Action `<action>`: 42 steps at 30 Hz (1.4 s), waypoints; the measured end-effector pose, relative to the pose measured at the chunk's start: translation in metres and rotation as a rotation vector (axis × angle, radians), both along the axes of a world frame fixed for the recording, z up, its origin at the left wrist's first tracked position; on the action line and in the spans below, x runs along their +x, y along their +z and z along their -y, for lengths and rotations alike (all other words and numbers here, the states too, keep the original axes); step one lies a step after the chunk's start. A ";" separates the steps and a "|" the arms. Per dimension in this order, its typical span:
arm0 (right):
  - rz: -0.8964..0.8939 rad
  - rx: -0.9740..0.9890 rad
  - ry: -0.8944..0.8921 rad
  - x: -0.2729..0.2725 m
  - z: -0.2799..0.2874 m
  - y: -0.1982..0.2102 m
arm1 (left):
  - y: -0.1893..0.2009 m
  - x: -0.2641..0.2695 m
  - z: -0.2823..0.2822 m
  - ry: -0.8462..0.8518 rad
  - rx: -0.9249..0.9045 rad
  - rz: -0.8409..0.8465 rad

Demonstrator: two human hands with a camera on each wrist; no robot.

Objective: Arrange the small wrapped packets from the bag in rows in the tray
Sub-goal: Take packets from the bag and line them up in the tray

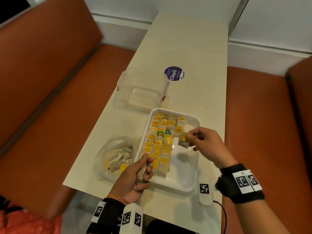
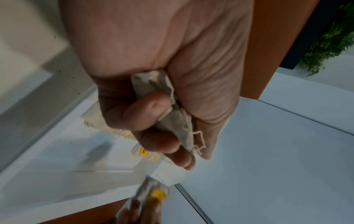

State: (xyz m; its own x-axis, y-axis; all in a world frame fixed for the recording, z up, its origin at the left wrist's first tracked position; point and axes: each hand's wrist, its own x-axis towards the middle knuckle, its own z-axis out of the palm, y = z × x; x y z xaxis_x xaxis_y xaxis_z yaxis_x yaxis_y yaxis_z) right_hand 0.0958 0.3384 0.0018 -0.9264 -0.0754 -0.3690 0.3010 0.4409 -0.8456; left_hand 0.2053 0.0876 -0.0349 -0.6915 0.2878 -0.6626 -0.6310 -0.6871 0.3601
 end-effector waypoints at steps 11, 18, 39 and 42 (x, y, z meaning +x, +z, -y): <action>0.057 0.300 -0.121 -0.044 0.035 -0.096 | -0.003 -0.013 -0.019 0.030 -0.124 0.007; 0.047 0.395 -0.153 -0.059 0.046 -0.104 | 0.000 -0.024 -0.023 0.029 -0.141 -0.038; 0.034 0.408 -0.147 -0.046 0.051 -0.111 | 0.004 -0.028 -0.017 0.057 -0.150 0.003; 0.014 0.401 -0.155 -0.045 0.051 -0.114 | 0.006 -0.029 -0.018 0.056 -0.151 0.008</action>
